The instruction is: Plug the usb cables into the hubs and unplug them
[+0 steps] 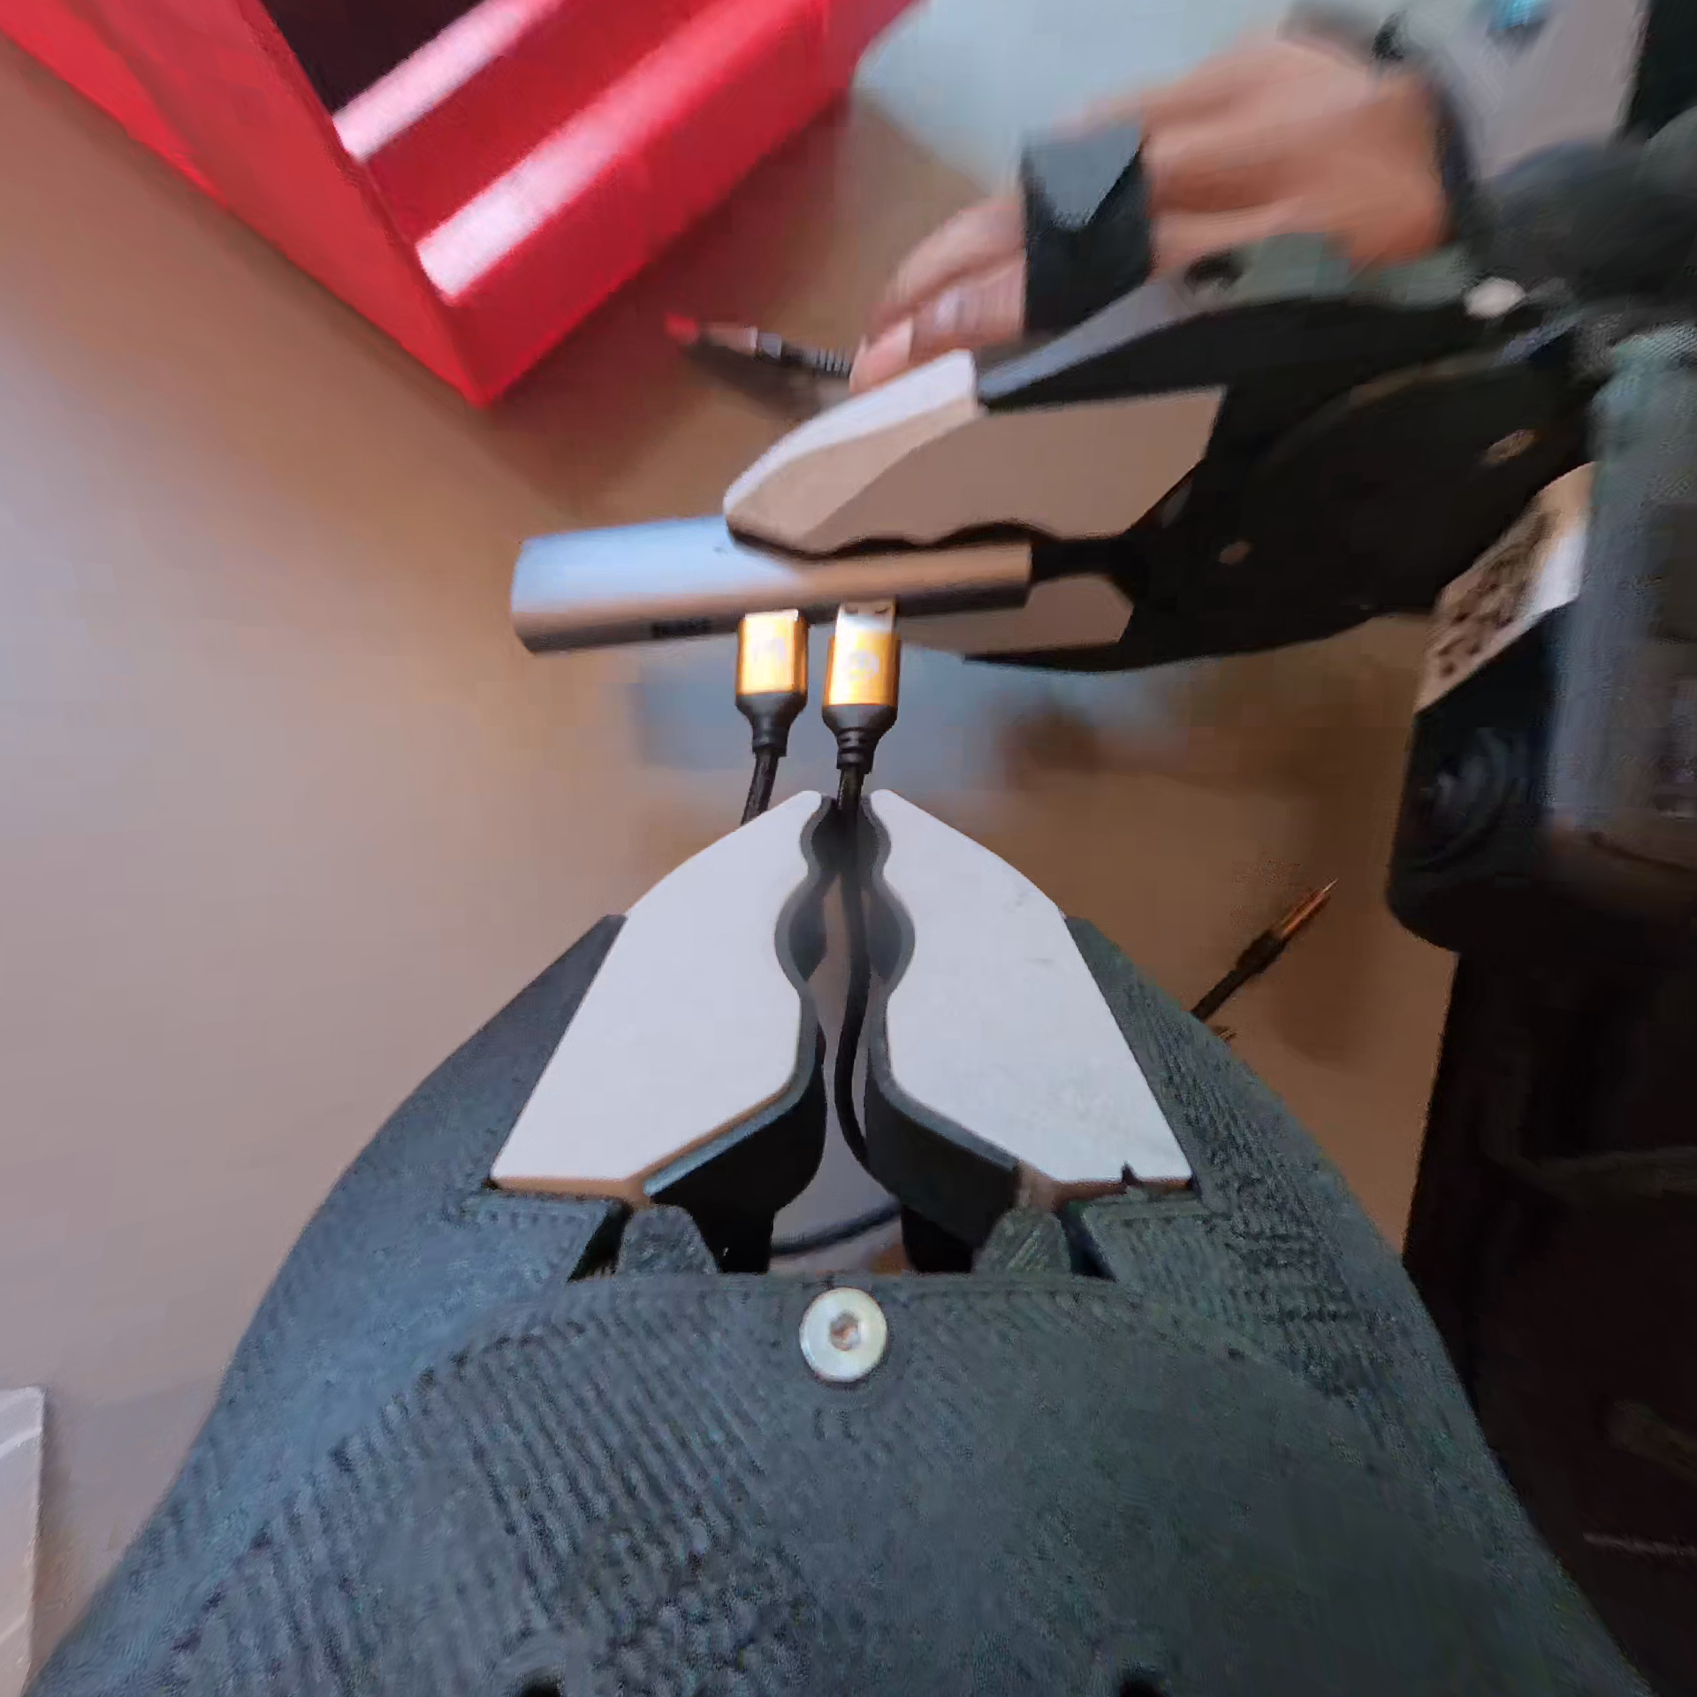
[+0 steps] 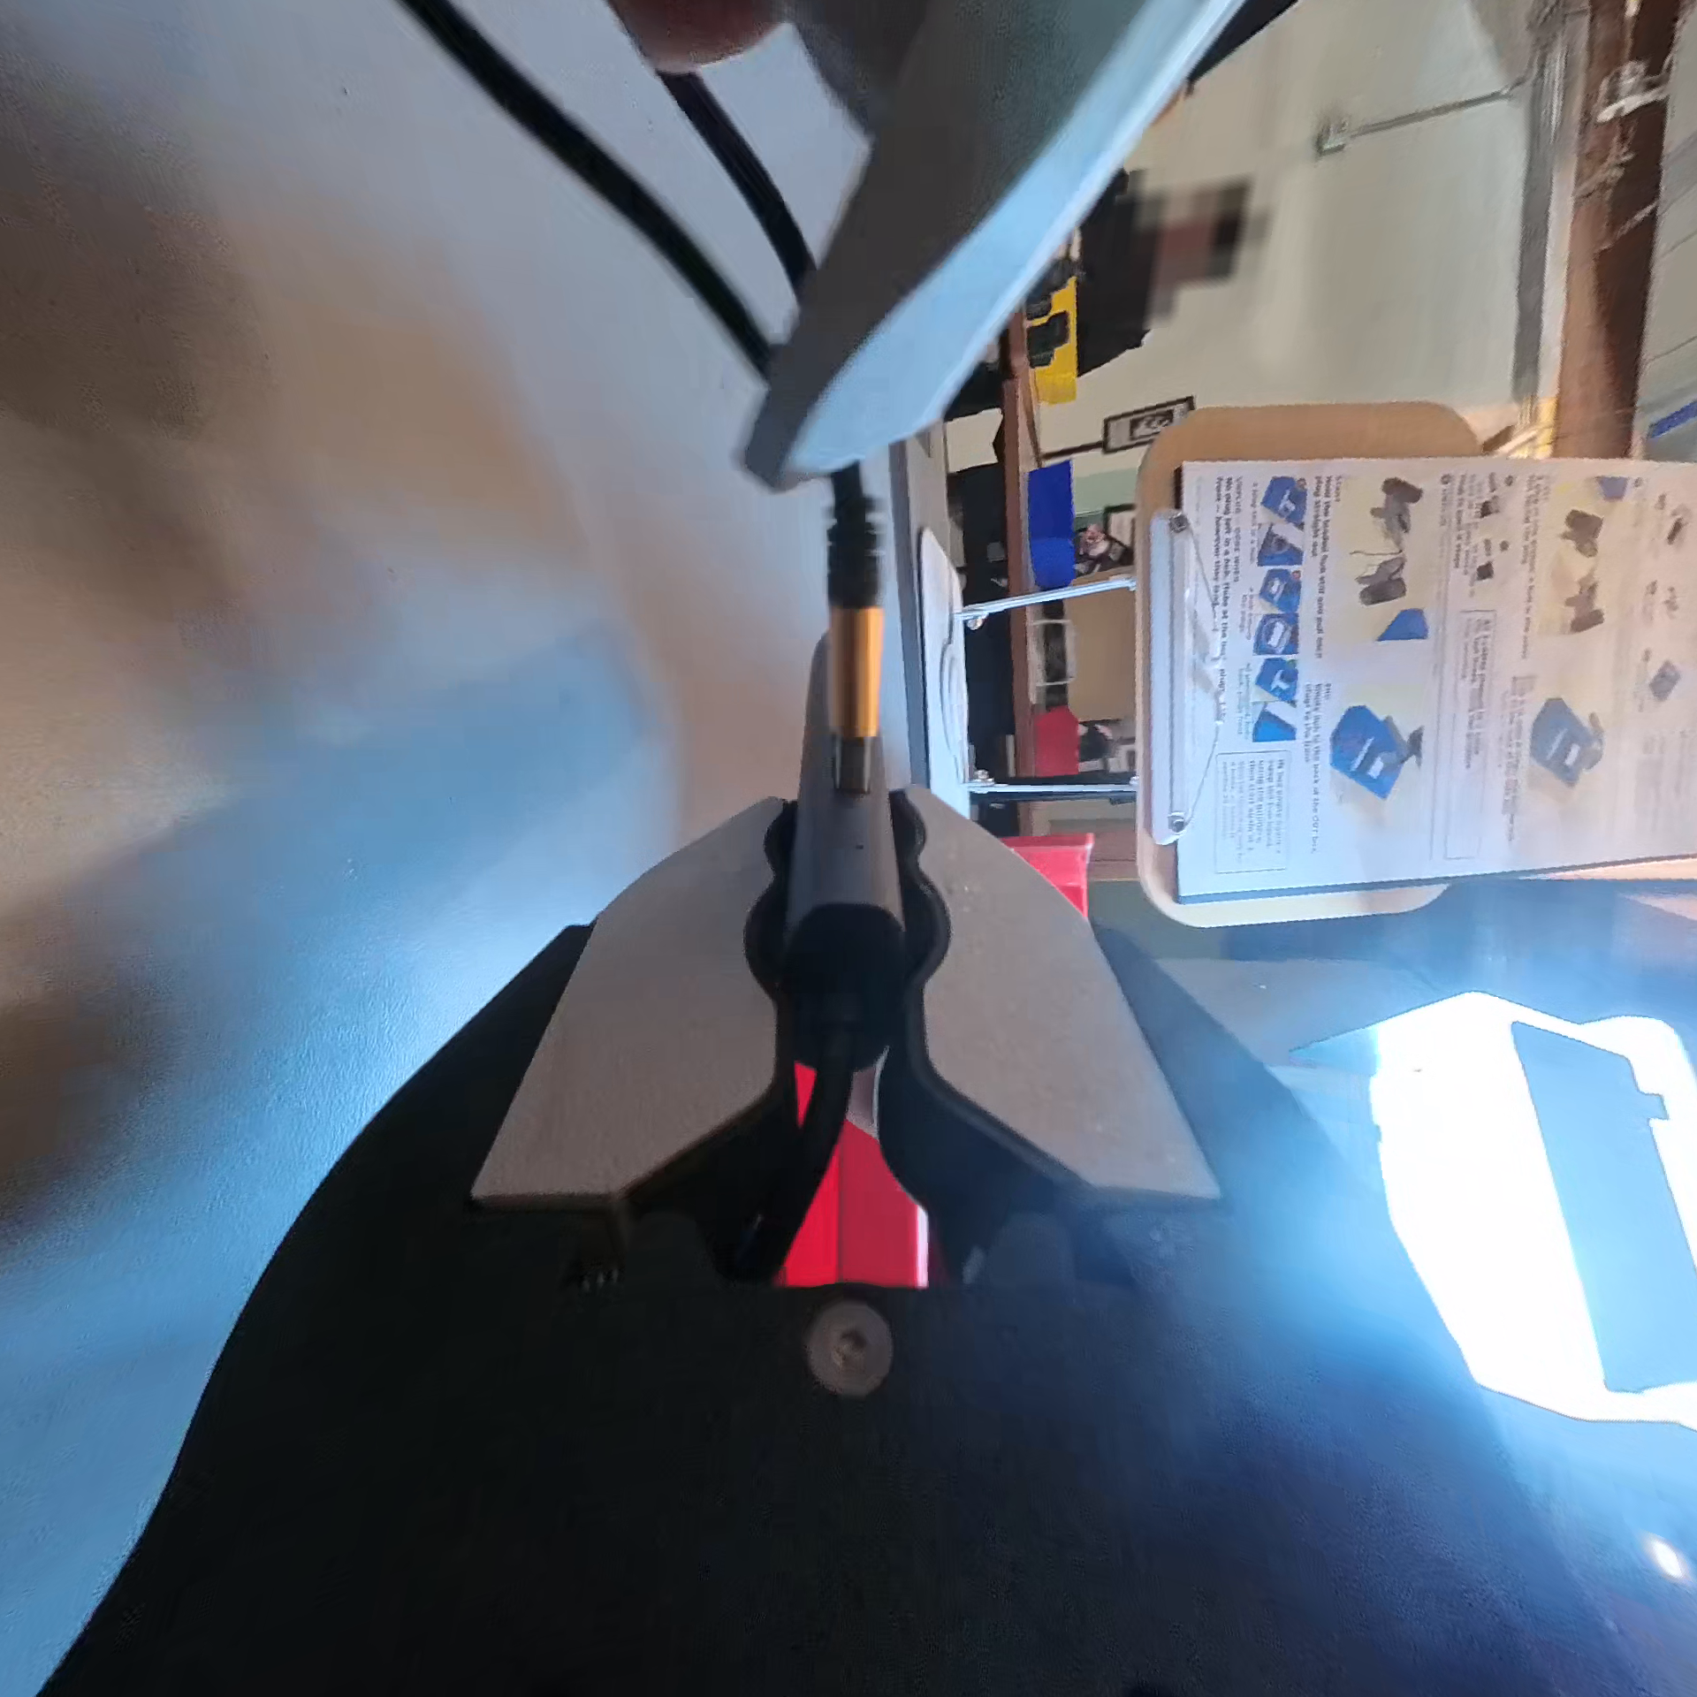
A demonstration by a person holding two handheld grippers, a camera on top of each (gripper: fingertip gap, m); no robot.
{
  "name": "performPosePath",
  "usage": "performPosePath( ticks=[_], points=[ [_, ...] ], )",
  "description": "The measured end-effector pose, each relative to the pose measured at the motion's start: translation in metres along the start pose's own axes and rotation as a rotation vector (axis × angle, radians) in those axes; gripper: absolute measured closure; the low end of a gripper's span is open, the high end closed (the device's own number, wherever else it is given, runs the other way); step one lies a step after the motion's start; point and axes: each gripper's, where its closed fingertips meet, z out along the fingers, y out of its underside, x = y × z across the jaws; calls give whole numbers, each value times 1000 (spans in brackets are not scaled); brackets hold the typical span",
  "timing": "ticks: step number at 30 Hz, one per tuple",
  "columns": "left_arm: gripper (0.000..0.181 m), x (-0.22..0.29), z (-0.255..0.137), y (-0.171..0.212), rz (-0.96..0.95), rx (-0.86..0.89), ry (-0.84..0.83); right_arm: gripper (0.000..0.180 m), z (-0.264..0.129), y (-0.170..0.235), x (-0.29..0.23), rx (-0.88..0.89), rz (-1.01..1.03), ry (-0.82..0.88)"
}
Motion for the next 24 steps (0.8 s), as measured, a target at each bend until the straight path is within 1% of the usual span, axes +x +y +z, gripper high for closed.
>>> performPosePath(
  ticks=[1, 3, 5, 9, 13, 16, 19, 22, 24],
  points=[
    [177, 2, -4, -7, 1, 37, 2, 162, 0, 0, -1, 6, -11, -1],
    [177, -1, -3, -3, 35, -3, -33, 163, 1, -1, -6, -6, -15, -9],
    [177, 0, -3, -3, 9, 8, -8, 163, 1, -1, -4, -3, 3, -10],
    [177, 9, 1, -6, 21, 15, 7, 163, 3, 4, -5, -31, 7, -14],
    [177, 4, 2, -8, 21, 24, -12, 163, 1, 4, -5, -28, 17, -16],
    [177, -7, 5, -3, 31, -5, -69, 163, -1, 2, -5, -18, 31, -19],
    [177, 0, 5, -4, 49, -5, -75, 164, -1, 1, -5, -10, 33, -18],
    [177, 6, 16, 5, 82, -74, -66, 163, -4, -4, 1, -2, 30, 5],
    [178, 6, 15, 0, 42, -28, -34, 163, -5, -3, -2, -4, 25, -12]
  ],
)
